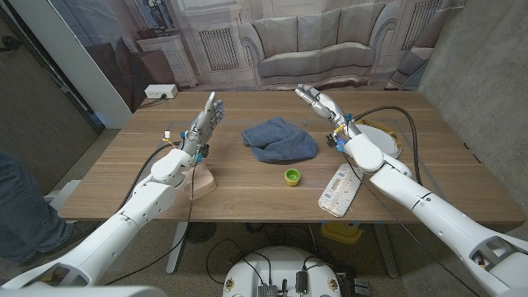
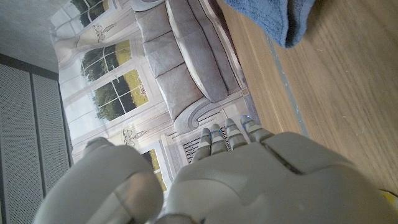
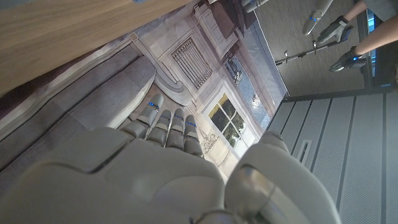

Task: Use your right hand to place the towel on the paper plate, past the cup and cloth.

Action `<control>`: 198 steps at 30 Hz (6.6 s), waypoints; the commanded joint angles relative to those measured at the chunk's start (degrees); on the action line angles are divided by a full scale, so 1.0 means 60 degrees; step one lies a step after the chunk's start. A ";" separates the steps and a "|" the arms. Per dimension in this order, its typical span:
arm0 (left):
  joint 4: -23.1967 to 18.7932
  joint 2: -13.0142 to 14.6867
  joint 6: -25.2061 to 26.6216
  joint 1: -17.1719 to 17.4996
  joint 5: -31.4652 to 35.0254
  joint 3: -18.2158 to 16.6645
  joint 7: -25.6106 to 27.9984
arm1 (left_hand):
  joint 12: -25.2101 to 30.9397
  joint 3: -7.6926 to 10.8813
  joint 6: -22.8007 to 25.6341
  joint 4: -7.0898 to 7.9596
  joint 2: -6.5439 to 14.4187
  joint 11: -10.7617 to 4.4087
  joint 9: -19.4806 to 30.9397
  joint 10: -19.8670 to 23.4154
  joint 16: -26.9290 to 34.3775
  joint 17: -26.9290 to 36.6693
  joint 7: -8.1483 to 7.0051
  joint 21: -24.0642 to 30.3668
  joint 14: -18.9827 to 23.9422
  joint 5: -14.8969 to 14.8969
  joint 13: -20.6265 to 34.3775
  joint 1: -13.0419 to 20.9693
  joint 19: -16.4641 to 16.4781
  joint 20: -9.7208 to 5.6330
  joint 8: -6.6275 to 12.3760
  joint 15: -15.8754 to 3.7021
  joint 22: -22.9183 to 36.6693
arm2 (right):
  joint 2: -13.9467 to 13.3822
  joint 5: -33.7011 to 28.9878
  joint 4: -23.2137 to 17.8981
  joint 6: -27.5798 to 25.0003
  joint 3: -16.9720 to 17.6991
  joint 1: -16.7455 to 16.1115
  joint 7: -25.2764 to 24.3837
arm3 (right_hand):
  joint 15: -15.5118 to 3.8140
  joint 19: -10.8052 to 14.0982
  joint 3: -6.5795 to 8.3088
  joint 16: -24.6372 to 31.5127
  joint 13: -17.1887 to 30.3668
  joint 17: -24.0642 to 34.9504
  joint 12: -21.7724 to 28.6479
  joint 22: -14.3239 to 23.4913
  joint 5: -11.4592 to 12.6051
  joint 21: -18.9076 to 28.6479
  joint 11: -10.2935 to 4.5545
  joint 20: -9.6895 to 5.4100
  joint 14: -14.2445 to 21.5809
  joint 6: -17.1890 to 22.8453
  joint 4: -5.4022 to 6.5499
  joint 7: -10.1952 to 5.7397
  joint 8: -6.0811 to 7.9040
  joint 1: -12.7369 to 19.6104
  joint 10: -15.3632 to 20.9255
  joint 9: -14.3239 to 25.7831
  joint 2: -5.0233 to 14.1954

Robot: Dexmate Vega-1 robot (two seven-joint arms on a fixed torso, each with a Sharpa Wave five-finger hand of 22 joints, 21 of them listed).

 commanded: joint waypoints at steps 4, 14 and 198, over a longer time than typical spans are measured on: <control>0.0064 -0.0084 -0.0103 -0.0020 0.0053 0.0020 0.0028 | 0.0070 -0.0057 0.0083 0.0000 0.0043 -0.0025 0.0045 0.0074 0.0042 0.0031 0.0000 0.0059 0.0029 0.0085 0.0033 0.0045 0.0021 -0.0458 0.0018 0.0005 0.0047 | -0.0197 -0.1278 -0.0454 -0.0395 -0.0150 -0.0015 -0.0547 | 0.0005 0.0091 0.0018 -0.0021 0.0051 0.0022 -0.0003 0.0034 -0.0020 -0.0078 -0.0069 -0.0206 0.0005 0.0039 -0.0062 -0.0071 0.0044 0.0069 0.0052 0.0012 0.0001; 0.0044 -0.0097 -0.0054 0.0021 0.0017 0.0043 0.0028 | 0.0074 -0.0075 0.0130 -0.0006 0.0057 0.0017 0.0046 0.0104 0.0043 0.0031 0.0010 0.0055 0.0045 0.0084 0.0033 0.0059 0.0023 -0.0453 0.0026 0.0002 0.0047 | -0.0218 -0.2000 -0.0507 -0.0523 -0.0290 0.0030 -0.0886 | -0.0024 0.0123 0.0018 -0.0021 0.0051 0.0021 -0.0005 0.0034 -0.0019 -0.0121 -0.0080 -0.0199 0.0013 0.0044 -0.0083 -0.0076 0.0044 0.0092 0.0055 0.0013 0.0011; -0.0497 -0.0003 -0.0035 0.0711 -0.0004 -0.0129 0.0497 | 0.0041 -0.0414 0.0379 -0.0034 0.0270 0.0126 0.0054 0.0245 0.0034 0.0041 0.0093 0.0027 0.0193 0.0055 0.0039 0.0196 0.0052 -0.0311 -0.0014 0.0099 0.0051 | 0.0450 -0.5176 0.0766 -0.3836 -0.3411 0.2179 0.0925 | 0.0393 -0.0234 -0.0118 -0.0103 0.0096 0.0032 -0.0127 0.0098 0.0033 -0.1578 -0.0355 0.2370 -0.0695 -0.0784 -0.0706 -0.1126 -0.0020 0.0551 -0.1105 0.0046 -0.0143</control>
